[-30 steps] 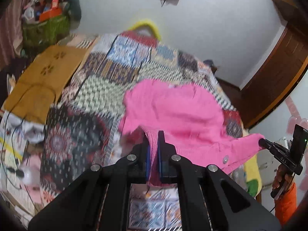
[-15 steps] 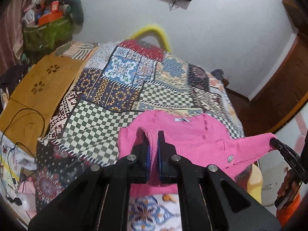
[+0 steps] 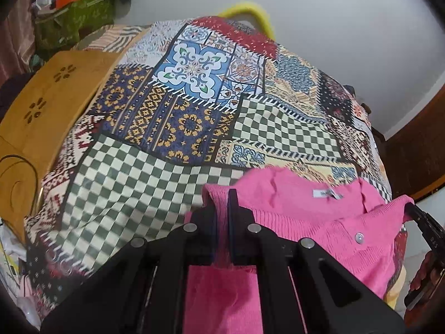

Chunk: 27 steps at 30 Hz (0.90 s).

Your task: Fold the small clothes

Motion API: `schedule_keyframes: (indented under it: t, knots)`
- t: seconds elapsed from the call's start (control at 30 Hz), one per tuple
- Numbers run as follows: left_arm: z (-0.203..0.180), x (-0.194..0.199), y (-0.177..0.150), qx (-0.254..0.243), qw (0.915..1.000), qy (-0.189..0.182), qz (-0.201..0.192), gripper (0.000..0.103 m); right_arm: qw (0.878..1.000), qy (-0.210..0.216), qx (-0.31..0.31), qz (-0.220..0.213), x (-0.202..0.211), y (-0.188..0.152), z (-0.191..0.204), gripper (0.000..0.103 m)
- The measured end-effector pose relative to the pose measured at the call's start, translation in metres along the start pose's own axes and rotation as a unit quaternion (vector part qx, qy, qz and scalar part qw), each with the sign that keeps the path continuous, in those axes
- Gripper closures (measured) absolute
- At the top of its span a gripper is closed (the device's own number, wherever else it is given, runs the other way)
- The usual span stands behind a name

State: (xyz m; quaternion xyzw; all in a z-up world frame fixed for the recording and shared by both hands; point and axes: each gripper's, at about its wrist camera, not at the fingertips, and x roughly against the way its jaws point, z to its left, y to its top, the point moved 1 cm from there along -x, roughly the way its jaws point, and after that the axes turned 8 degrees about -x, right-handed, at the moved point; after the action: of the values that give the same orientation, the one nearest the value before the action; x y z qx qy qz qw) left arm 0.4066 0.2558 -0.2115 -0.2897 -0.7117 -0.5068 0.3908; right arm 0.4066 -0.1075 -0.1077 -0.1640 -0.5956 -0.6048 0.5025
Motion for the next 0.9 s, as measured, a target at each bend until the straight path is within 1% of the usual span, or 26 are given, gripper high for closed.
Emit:
schedule_keyframes:
  t: [0.07,0.1,0.13,0.2,0.23,0.27,0.3,0.33,0.4,0.43,0.57,0.67,0.73,0.83,0.9]
  knots:
    - [0.001,-0.009,0.005,0.003,1.0,0.003,0.005,0.097,1.0,-0.003,-0.008,0.006,-0.008,0.006,-0.004,0.096]
    - [0.001,-0.014,0.008,0.004,0.9999,0.007,0.006,0.097,1.0,-0.011,-0.006,0.006,-0.01,0.008,-0.005,0.096]
    - [0.001,-0.015,0.01,0.002,0.9999,0.009,0.007,0.095,1.0,-0.022,-0.002,0.005,-0.012,0.009,-0.005,0.095]
    - [-0.001,-0.012,0.014,-0.009,0.9996,0.025,0.002,0.087,0.999,-0.036,0.006,0.006,-0.011,0.011,-0.007,0.086]
    - [-0.002,-0.008,0.015,-0.017,0.9993,0.032,-0.004,0.079,0.999,-0.034,0.006,0.006,-0.01,0.011,-0.007,0.078]
    - [-0.004,-0.003,0.014,-0.024,0.999,0.035,-0.011,0.069,0.999,-0.032,0.006,0.004,-0.005,0.01,-0.007,0.074]
    - [-0.005,0.002,0.014,-0.031,0.9987,0.037,-0.017,0.065,0.999,-0.03,0.01,0.001,-0.001,0.008,-0.005,0.072]
    - [-0.008,0.008,0.011,-0.043,0.9981,0.039,-0.023,0.061,1.0,-0.027,0.016,0.0,0.003,0.005,-0.003,0.07]
    - [-0.012,0.017,0.003,-0.064,0.9968,0.041,-0.024,0.06,1.0,-0.017,0.026,0.003,0.011,-0.003,0.001,0.066]
    - [-0.015,0.021,-0.003,-0.076,0.9962,0.038,-0.019,0.058,0.999,-0.011,0.029,0.007,0.011,-0.007,0.002,0.065]
    - [-0.029,0.025,-0.035,-0.124,0.992,0.026,0.004,0.045,0.998,0.018,0.04,0.035,0.016,-0.032,0.014,0.065]
    - [-0.039,0.015,-0.051,-0.141,0.9892,0.03,0.026,0.043,0.997,0.021,0.055,0.054,0.008,-0.048,0.023,0.065]
    - [-0.044,0.002,-0.056,-0.14,0.9885,0.032,0.047,0.043,0.996,0.02,0.055,0.066,-0.001,-0.054,0.026,0.065]
    - [-0.05,-0.017,-0.055,-0.126,0.9893,0.026,0.069,0.043,0.995,0.012,0.055,0.081,-0.017,-0.057,0.029,0.065]
    - [-0.056,-0.026,-0.048,-0.125,0.9891,0.03,0.072,0.043,0.994,0.007,0.059,0.089,-0.027,-0.055,0.032,0.065]
